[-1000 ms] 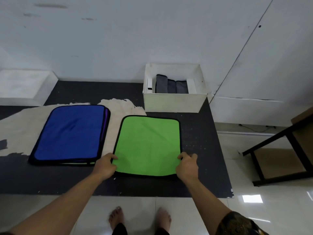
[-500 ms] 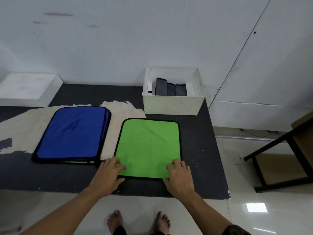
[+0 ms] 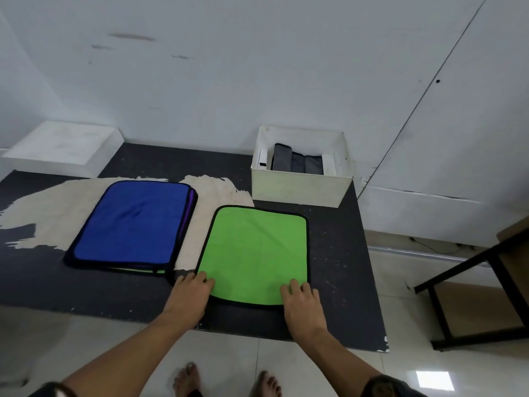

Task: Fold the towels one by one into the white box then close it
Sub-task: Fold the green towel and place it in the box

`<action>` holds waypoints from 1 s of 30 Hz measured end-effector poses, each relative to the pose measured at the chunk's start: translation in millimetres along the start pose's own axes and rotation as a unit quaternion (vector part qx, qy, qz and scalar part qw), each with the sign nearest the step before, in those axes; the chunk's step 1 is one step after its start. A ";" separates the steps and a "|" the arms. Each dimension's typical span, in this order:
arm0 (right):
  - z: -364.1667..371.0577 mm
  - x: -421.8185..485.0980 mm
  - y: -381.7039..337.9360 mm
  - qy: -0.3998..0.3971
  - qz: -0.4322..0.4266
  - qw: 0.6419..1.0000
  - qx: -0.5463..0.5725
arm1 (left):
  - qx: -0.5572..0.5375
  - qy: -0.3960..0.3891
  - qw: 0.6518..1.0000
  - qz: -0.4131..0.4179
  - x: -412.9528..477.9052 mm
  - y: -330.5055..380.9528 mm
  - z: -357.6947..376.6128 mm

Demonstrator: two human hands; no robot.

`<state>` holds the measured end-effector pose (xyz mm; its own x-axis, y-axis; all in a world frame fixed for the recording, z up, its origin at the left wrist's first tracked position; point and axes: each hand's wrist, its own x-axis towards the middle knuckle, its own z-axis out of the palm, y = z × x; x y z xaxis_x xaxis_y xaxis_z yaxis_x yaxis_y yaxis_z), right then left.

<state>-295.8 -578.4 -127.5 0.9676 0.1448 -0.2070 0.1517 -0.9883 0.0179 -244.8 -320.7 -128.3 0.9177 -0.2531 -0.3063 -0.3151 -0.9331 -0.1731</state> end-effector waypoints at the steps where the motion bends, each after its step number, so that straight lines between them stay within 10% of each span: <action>1: -1.4 -0.6 -0.3 0.001 0.004 1.000 0.000 | 0.000 -0.001 1.000 -0.007 -0.3 -1.0 0.4; 30: 3.7 -8.4 17.1 0.006 0.060 0.994 0.094 | -0.088 0.018 0.993 0.076 -13.0 -39.4 1.5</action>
<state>-302.1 -596.6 -129.2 0.9789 0.0256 -0.2029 -0.0037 -0.9898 -0.1426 -244.7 -280.2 -118.9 0.8713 -0.4008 -0.2830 -0.4068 -0.9126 0.0401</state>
